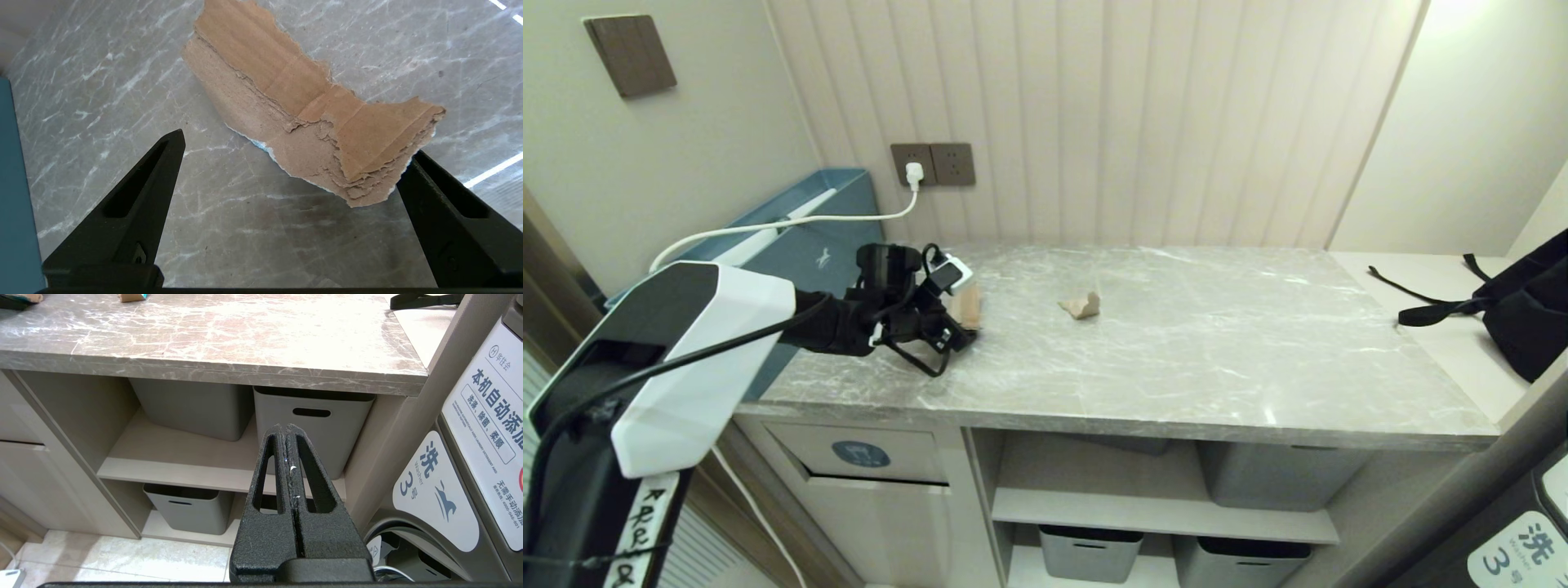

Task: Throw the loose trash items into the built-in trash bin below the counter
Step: Pick up the garbage

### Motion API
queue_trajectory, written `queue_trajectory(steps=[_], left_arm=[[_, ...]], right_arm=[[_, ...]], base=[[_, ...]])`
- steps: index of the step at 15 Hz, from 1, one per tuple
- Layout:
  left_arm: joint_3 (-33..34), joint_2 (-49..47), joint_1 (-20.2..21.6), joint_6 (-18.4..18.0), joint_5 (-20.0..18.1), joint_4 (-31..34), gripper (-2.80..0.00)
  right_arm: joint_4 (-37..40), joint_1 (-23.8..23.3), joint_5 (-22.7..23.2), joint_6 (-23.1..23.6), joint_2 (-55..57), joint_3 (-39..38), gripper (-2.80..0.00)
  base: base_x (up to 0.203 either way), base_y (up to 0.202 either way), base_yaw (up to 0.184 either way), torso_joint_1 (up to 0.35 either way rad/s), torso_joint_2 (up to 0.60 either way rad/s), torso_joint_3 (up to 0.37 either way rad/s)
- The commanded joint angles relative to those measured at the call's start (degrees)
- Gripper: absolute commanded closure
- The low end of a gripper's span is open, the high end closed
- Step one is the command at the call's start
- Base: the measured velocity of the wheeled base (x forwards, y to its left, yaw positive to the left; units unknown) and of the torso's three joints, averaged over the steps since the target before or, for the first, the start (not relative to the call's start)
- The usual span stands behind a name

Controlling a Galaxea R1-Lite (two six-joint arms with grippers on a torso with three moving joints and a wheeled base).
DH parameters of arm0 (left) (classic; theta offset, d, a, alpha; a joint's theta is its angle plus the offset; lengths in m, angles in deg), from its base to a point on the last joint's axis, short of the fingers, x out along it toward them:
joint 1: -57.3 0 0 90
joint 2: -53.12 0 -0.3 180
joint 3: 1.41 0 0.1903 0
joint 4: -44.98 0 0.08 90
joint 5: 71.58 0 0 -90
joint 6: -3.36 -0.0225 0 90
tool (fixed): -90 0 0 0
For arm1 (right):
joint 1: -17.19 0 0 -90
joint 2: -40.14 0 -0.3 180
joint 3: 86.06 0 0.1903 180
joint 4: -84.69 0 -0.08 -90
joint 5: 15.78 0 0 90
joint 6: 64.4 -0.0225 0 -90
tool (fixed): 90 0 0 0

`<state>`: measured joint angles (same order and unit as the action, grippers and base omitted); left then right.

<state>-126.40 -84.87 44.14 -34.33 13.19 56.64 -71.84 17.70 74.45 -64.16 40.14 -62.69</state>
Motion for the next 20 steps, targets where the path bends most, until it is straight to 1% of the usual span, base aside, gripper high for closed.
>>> queue_trajectory(steps=[1,2,8,10,13,20], left_arm=[[-0.16,-0.69,0.05,-0.09,-0.04,-0.23,-2.80],[-0.24,-0.79,-0.02,0.06,-0.13,-0.50,0.00],[-0.68,-1.14,-0.47,0.08,-1.27,-0.51,0.00],[-0.86,-1.14,-0.63,0.77,-1.27,-0.51,0.00],[-0.86,-0.78,-0.63,0.94,-2.59,-0.25,0.00],[0.79,2.19,-0.63,1.29,-2.68,-0.11,0.00]], right_arm=[[-0.01,0.02,0.03,0.03,-0.09,0.00,0.00],[-0.01,0.02,0.03,0.03,-0.09,0.00,0.00],[-0.01,0.02,0.03,0.03,-0.09,0.00,0.00],[-0.01,0.02,0.03,0.03,-0.09,0.00,0.00],[-0.01,0.02,0.03,0.03,-0.09,0.00,0.00],[-0.01,0.02,0.03,0.03,-0.09,0.00,0.00]], base=[[0.000,0.000,0.000,0.000,0.00,0.000],[0.000,0.000,0.000,0.000,0.00,0.000],[0.000,0.000,0.000,0.000,0.00,0.000],[0.000,0.000,0.000,0.000,0.00,0.000],[0.000,0.000,0.000,0.000,0.00,0.000],[0.000,0.000,0.000,0.000,0.00,0.000]])
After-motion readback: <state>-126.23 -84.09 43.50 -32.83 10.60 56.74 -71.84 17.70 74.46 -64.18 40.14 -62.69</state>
